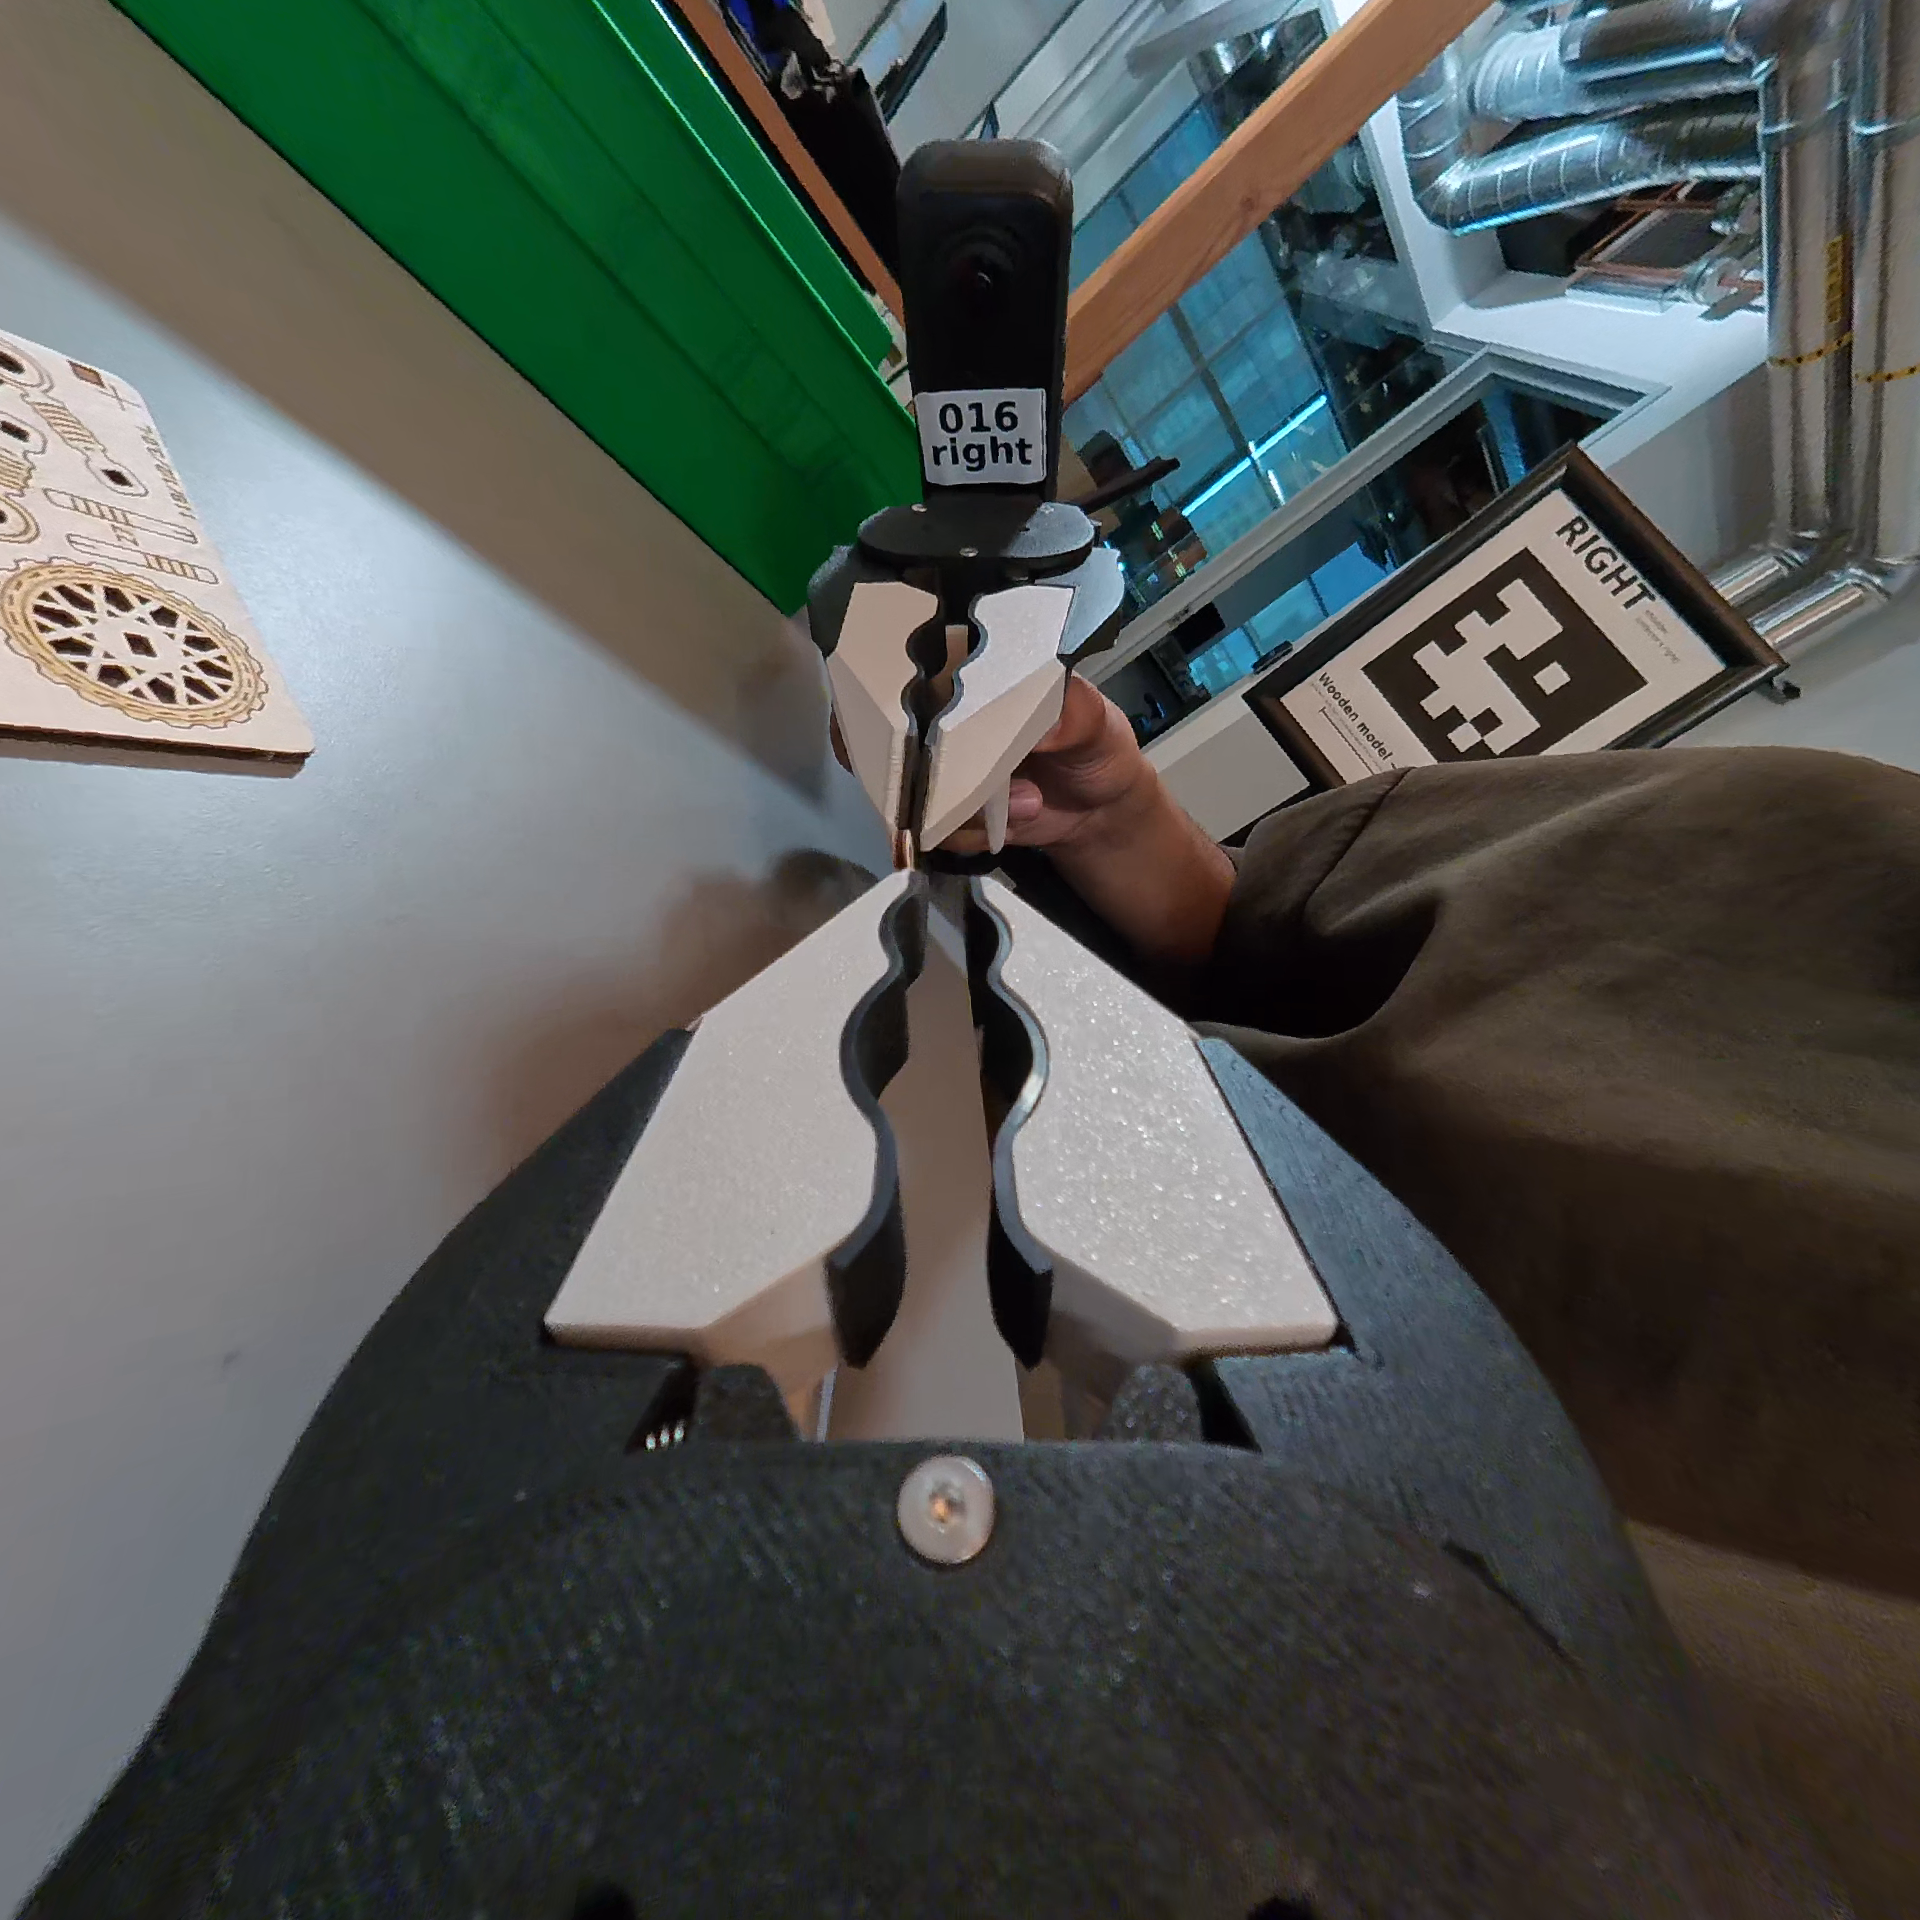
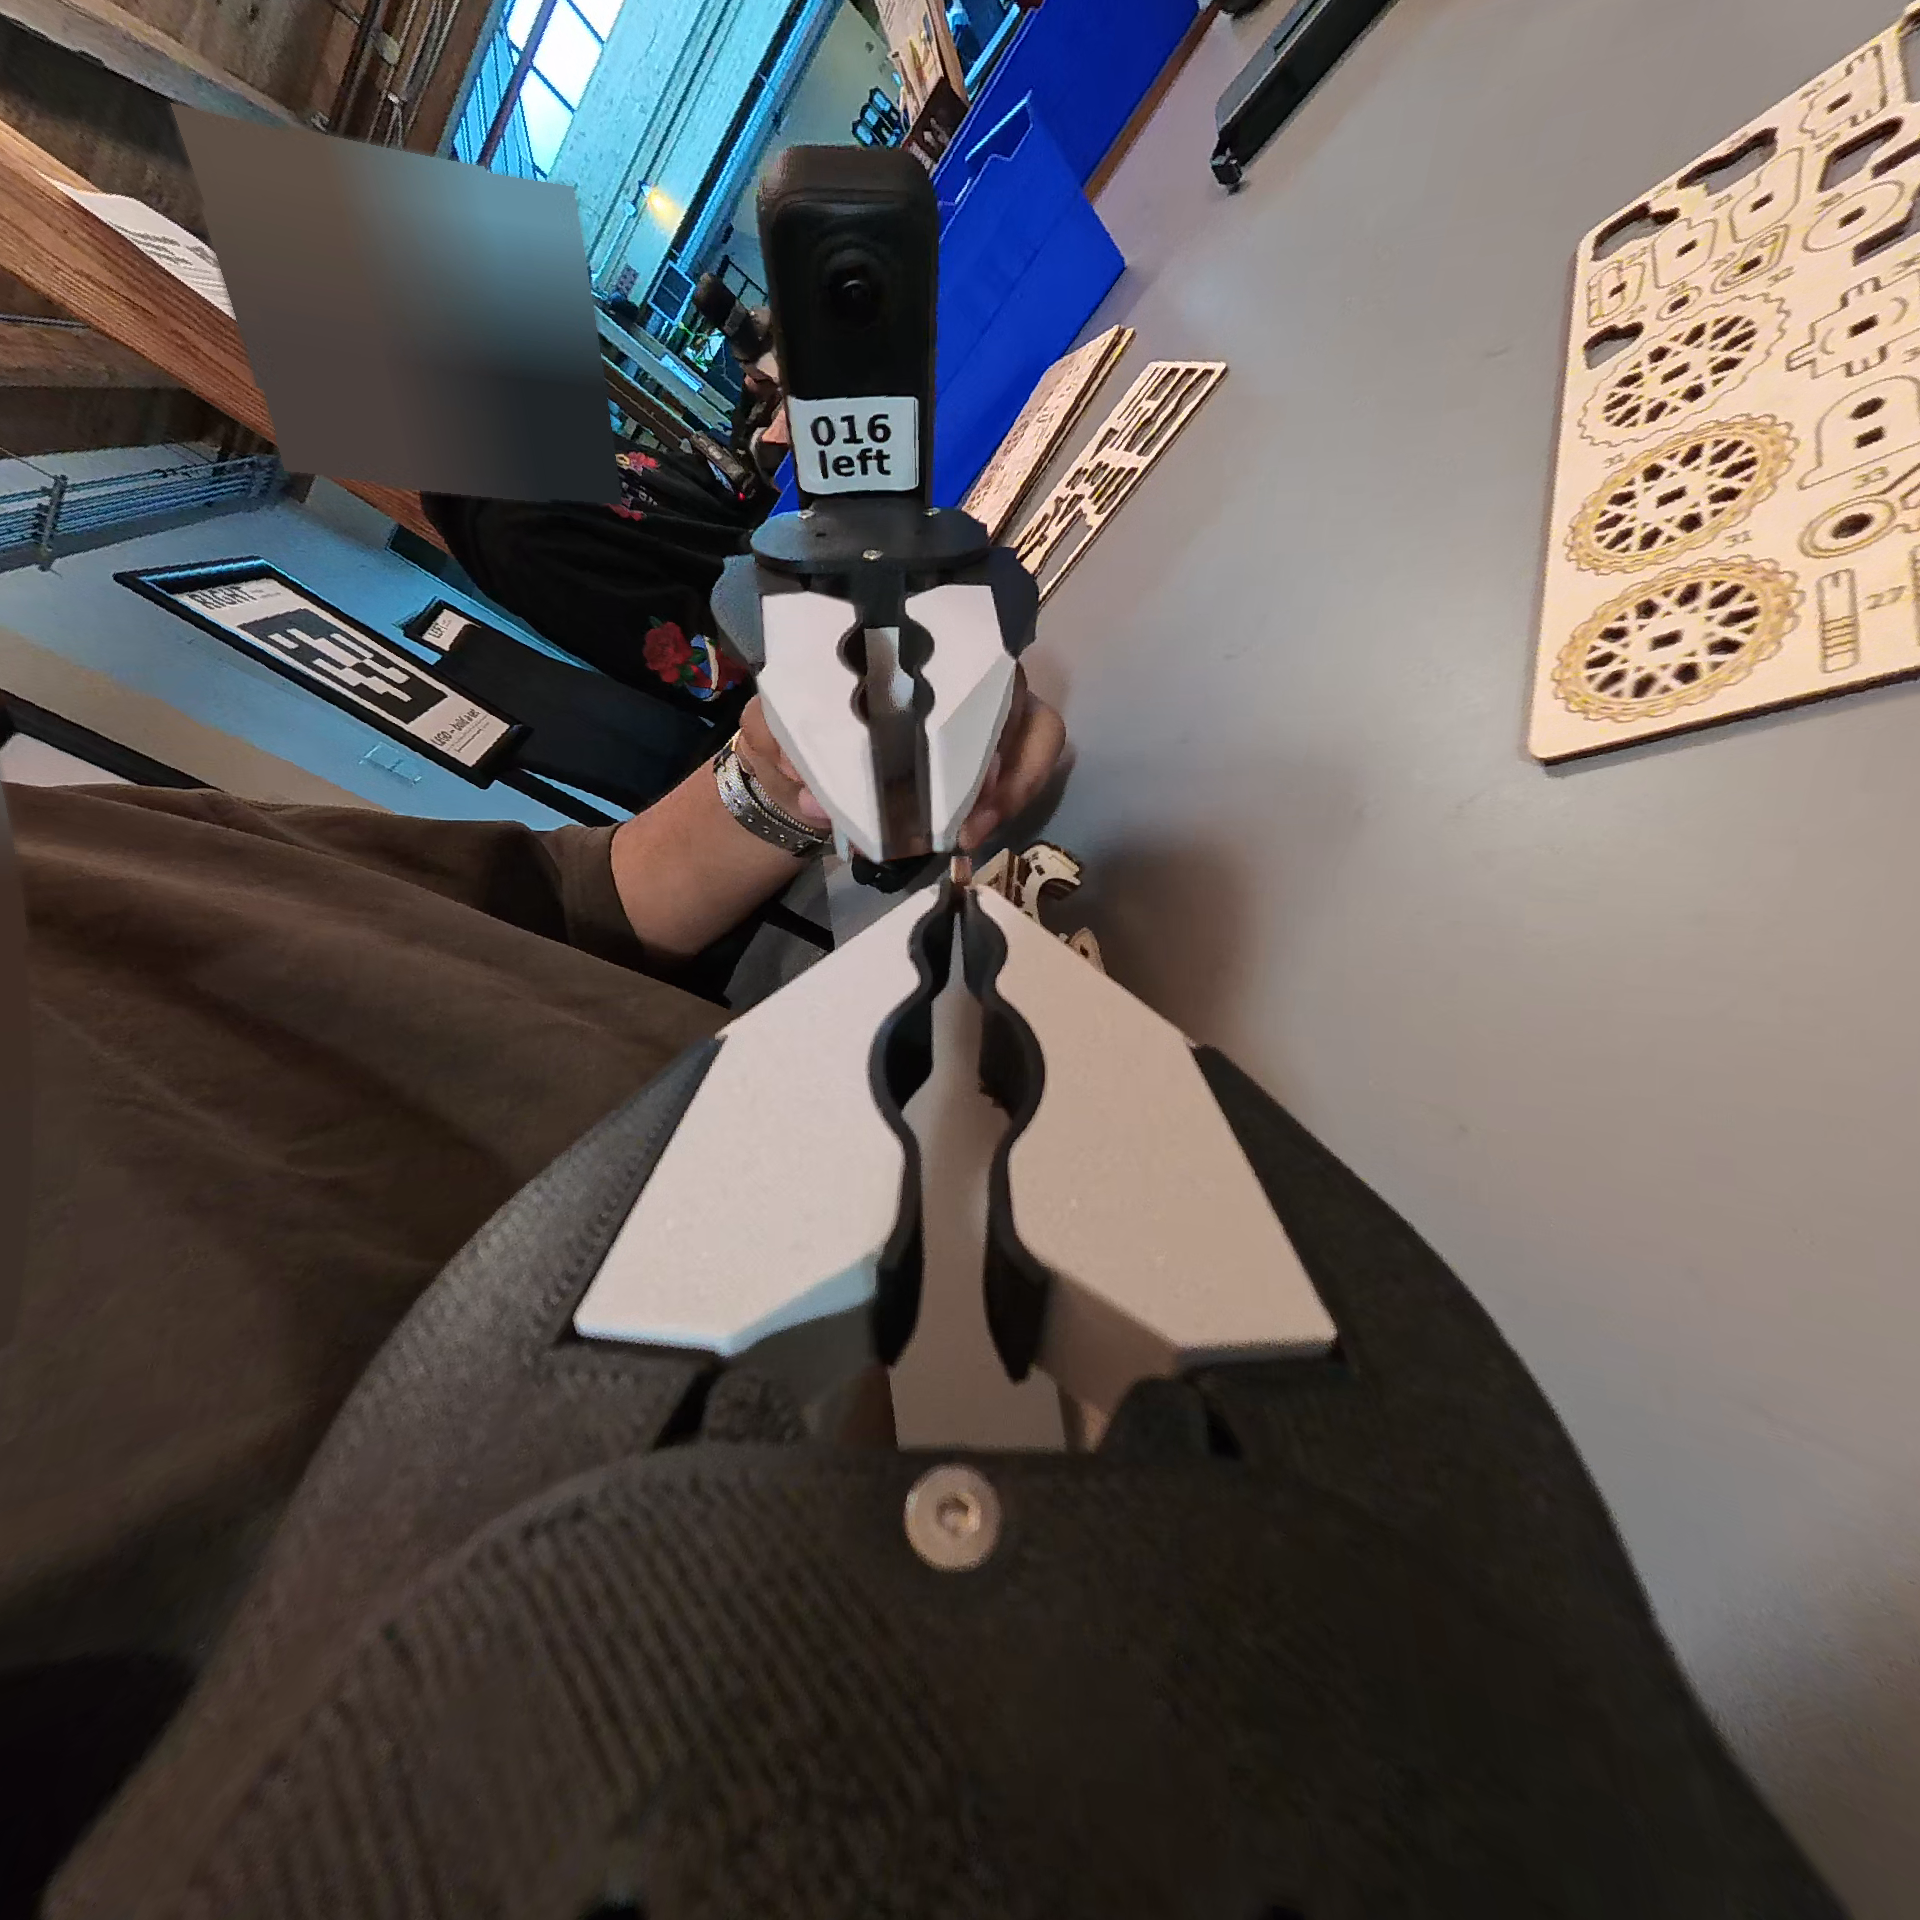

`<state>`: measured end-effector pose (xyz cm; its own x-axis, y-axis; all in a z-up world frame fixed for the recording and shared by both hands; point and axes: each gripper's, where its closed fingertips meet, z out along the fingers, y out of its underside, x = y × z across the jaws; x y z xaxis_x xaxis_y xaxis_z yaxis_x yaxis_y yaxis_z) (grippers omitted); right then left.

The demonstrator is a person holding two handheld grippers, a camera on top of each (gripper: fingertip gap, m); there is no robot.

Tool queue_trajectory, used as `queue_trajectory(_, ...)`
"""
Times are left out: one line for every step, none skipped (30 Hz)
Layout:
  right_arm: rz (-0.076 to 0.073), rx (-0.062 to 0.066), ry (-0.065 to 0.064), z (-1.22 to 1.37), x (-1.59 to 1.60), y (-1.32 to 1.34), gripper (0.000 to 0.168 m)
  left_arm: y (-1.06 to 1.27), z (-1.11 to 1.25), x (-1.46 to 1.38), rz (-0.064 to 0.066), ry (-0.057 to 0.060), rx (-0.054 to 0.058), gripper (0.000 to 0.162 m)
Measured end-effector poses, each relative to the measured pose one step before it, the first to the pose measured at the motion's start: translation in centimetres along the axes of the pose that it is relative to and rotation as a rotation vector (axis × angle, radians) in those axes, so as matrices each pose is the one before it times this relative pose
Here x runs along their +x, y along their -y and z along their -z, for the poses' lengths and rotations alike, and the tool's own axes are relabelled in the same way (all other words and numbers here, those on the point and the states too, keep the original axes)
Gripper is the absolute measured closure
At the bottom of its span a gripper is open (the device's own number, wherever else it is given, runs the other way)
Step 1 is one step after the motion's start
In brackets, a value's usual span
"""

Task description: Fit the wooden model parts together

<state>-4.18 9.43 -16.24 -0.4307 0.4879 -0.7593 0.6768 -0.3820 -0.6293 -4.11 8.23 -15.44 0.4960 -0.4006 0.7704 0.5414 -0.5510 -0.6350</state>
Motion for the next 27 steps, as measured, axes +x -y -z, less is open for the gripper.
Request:
queue_trajectory(0.0012, -0.0003, 0.0020, -0.034, -0.042, -0.006, 0.168, -0.103, -0.073, 0.066, -0.0041, 0.0009, -0.0067, 0.156)
queue_trajectory(0.0017, -0.0007, 0.0026, -0.039, -0.070, -0.020, 0.168, -0.098, -0.087, 0.008, -0.0048, 0.0036, -0.0068, 0.155)
queue_trajectory(0.0025, -0.0004, 0.0041, -0.039, -0.092, -0.010, 0.168, -0.099, -0.086, -0.043, -0.0060, 0.0076, -0.0058, 0.155)
queue_trajectory(0.0030, 0.0007, 0.0054, -0.030, -0.121, 0.015, 0.168, -0.091, -0.079, -0.057, -0.0068, 0.0079, -0.0057, 0.155)
queue_trajectory(0.0030, 0.0012, 0.0054, -0.041, -0.133, 0.026, 0.168, -0.121, -0.089, -0.048, -0.0051, 0.0069, -0.0075, 0.154)
queue_trajectory(0.0034, 0.0007, 0.0046, -0.046, -0.124, 0.015, 0.168, -0.133, -0.081, -0.059, -0.0040, 0.0057, -0.0081, 0.154)
queue_trajectory(0.0036, 0.0000, 0.0037, -0.041, -0.110, 0.005, 0.168, -0.121, -0.073, -0.030, -0.0043, 0.0046, -0.0070, 0.154)
queue_trajectory(0.0029, -0.0008, 0.0029, -0.045, -0.083, -0.011, 0.168, -0.092, -0.078, 0.010, -0.0044, 0.0026, -0.0051, 0.154)
queue_trajectory(0.0019, -0.0016, 0.0023, -0.056, -0.067, -0.032, 0.168, -0.050, -0.057, 0.035, -0.0037, -0.0001, -0.0031, 0.154)
queue_trajectory(0.0015, -0.0016, 0.0020, -0.049, -0.053, -0.035, 0.168, -0.027, -0.047, 0.073, -0.0034, -0.0020, -0.0015, 0.156)
queue_trajectory(0.0013, -0.0010, 0.0017, -0.046, -0.046, -0.022, 0.168, -0.011, -0.027, 0.068, -0.0026, -0.0027, -0.0005, 0.158)
queue_trajectory(0.0011, 0.0005, 0.0022, -0.033, -0.057, 0.006, 0.168, -0.018, -0.010, 0.055, -0.0018, -0.0026, -0.0012, 0.161)
queue_trajectory(0.0015, 0.0014, 0.0017, -0.009, -0.038, 0.022, 0.168, -0.018, 0.000, 0.039, -0.0031, -0.0011, -0.0022, 0.161)
queue_trajectory(0.0022, 0.0018, 0.0009, -0.012, -0.021, 0.027, 0.168, 0.038, 0.025, 0.025, -0.0037, 0.0009, 0.0006, 0.161)
queue_trajectory(0.0034, 0.0030, 0.0012, -0.008, -0.034, 0.038, 0.168, 0.049, 0.034, 0.014, -0.0036, 0.0005, 0.0012, 0.161)
queue_trajectory(0.0054, 0.0047, -0.0001, -0.017, -0.017, 0.075, 0.168, 0.040, 0.034, 0.023, -0.0028, -0.0006, 0.0019, 0.161)
queue_trajectory(0.0086, 0.0066, -0.0028, -0.018, 0.010, 0.092, 0.168, 0.074, 0.040, -0.006, -0.0010, 0.0007, 0.0038, 0.161)
queue_trajectory(0.0111, 0.0083, -0.0045, -0.008, 0.014, 0.118, 0.168, 0.118, 0.046, -0.023, -0.0002, 0.0009, 0.0068, 0.161)
queue_trajectory(0.0108, 0.0086, -0.0023, 0.016, -0.036, 0.145, 0.168, 0.152, 0.071, -0.003, 0.0015, -0.0011, 0.0091, 0.161)
queue_trajectory(0.0088, 0.0073, 0.0019, 0.039, -0.092, 0.130, 0.168, 0.148, 0.083, 0.045, 0.0037, -0.0053, 0.0090, 0.161)
queue_trajectory(0.0064, 0.0059, 0.0020, 0.050, -0.075, 0.118, 0.168, 0.173, 0.095, 0.078, 0.0053, -0.0073, 0.0103, 0.161)
queue_trajectory(0.0043, 0.0052, 0.0006, 0.038, -0.032, 0.094, 0.166, 0.182, 0.093, 0.045, 0.0060, -0.0059, 0.0114, 0.161)
queue_trajectory(0.0027, 0.0048, 0.0012, 0.045, -0.026, 0.071, 0.166, 0.160, 0.091, 0.036, 0.0055, -0.0054, 0.0097, 0.161)
queue_trajectory(0.0020, 0.0044, 0.0034, 0.006, -0.061, 0.073, 0.164, 0.129, 0.073, -0.005, 0.0036, -0.0023, 0.0073, 0.161)
queue_trajectory(0.0012, 0.0033, 0.0035, -0.002, -0.053, 0.046, 0.164, 0.054, 0.045, -0.046, 0.0008, 0.0009, 0.0033, 0.161)
queue_trajectory(0.0012, 0.0021, 0.0011, -0.029, -0.031, 0.036, 0.163, -0.023, 0.018, -0.020, -0.0009, -0.0001, -0.0007, 0.161)
queue_trajectory(0.0026, 0.0006, -0.0001, -0.044, -0.022, -0.013, 0.163, -0.038, -0.014, 0.048, -0.0007, -0.0029, -0.0020, 0.161)
